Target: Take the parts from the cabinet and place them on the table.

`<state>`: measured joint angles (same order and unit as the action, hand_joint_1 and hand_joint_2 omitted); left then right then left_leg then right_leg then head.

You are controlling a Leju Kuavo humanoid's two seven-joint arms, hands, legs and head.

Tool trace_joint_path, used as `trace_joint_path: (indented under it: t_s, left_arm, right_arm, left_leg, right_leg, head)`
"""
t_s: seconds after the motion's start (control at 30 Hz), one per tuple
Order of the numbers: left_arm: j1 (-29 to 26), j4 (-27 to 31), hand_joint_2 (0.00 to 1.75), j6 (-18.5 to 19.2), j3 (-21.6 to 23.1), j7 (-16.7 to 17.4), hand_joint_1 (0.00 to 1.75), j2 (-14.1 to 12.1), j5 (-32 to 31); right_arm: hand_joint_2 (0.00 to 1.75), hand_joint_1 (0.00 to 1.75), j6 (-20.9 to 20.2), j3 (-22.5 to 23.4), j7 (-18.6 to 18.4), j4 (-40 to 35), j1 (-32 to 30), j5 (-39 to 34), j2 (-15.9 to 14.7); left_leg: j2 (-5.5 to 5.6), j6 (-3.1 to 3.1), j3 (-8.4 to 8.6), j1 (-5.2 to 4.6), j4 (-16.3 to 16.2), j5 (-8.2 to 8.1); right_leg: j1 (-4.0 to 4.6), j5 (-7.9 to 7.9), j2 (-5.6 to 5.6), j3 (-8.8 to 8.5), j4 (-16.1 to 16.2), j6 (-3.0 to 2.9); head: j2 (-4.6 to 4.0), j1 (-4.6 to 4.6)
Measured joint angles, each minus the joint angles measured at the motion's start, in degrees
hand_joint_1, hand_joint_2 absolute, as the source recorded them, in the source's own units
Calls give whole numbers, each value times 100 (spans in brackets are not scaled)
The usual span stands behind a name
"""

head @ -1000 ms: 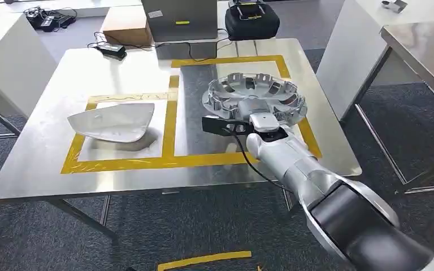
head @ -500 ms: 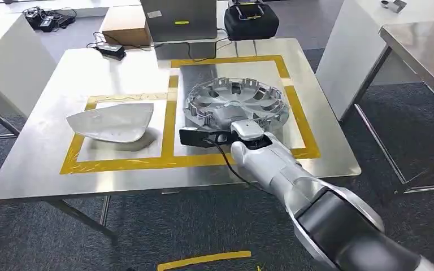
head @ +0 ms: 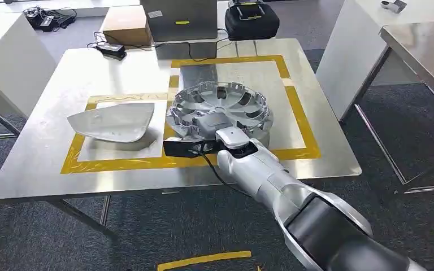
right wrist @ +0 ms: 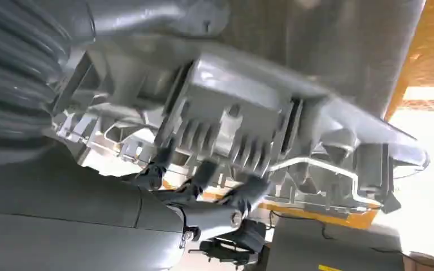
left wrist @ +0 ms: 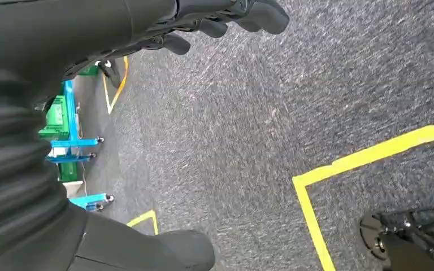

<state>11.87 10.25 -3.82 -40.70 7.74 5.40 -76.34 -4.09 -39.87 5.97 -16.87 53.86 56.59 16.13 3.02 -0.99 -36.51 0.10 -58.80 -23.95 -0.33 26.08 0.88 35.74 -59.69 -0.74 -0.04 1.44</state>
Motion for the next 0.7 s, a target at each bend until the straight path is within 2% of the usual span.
trace_joint_path:
  t_s: [0.03, 0.47, 0.57, 0.7]
  left_arm:
    - [-4, 0, 0, 0, 0, -4, 0, 0, 39]
    - [-9, -9, 0, 13, -9, 9, 0, 0, 57]
    - [-11, -9, 0, 11, -15, 52, 0, 0, 79]
    - [-26, -9, 0, 11, -63, 83, 0, -17, 146]
  right_arm:
    - [0, 0, 0, 0, -35, 0, 1, -4, 0]
    - [0, 0, 26, 2, -374, 2, 8, -208, -59]
    - [0, 0, 198, 80, -200, -11, 66, -491, -96]
    - [0, 0, 564, 354, 265, -136, 326, -982, -155]
  left_leg:
    - [0, 0, 0, 0, 0, 0]
    - [-2, 0, 3, 0, 0, 0]
    - [-1, 0, 2, 0, -2, 0]
    - [-5, 61, -17, -18, -49, -34]
  right_leg:
    - [0, 0, 0, -1, 0, 0]
    - [0, -1, 1, 0, 0, 0]
    - [0, -2, 0, -1, 0, 0]
    - [-19, -10, 2, -2, 12, 41]
  head:
    - [0, 0]
    - [0, 0]
    - [0, 0]
    - [0, 2]
